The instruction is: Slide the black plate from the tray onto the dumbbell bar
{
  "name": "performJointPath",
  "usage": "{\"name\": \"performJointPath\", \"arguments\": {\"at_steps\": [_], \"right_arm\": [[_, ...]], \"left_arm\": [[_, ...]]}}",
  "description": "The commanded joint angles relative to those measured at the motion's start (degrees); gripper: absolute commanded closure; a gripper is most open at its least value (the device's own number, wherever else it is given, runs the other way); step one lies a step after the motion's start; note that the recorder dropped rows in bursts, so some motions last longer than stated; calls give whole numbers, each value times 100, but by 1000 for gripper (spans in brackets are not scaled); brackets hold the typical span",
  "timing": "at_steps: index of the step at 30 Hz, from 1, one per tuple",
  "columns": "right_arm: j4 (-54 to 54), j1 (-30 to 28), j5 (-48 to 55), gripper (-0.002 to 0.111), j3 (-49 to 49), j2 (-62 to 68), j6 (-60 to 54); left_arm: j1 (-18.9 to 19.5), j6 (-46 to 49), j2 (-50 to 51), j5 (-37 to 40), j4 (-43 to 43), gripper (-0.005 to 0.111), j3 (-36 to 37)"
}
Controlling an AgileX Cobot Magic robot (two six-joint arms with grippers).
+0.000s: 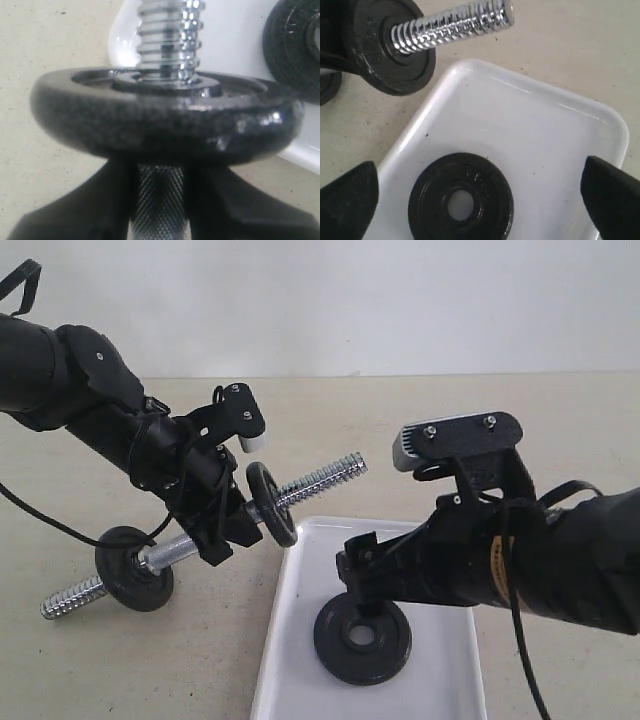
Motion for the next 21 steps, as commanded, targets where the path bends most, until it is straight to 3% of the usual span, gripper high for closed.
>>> {"name": "performJointPath", "arguments": {"at_steps": [1,21], "right_arm": [[136,19,-273,3,-24,197,68],[595,19,-718,3,-159,1201,537]], "left_arm": [[-26,-46,-251,-5,-434,102,-97],[-26,-46,-251,-5,-434,102,-97]]}}
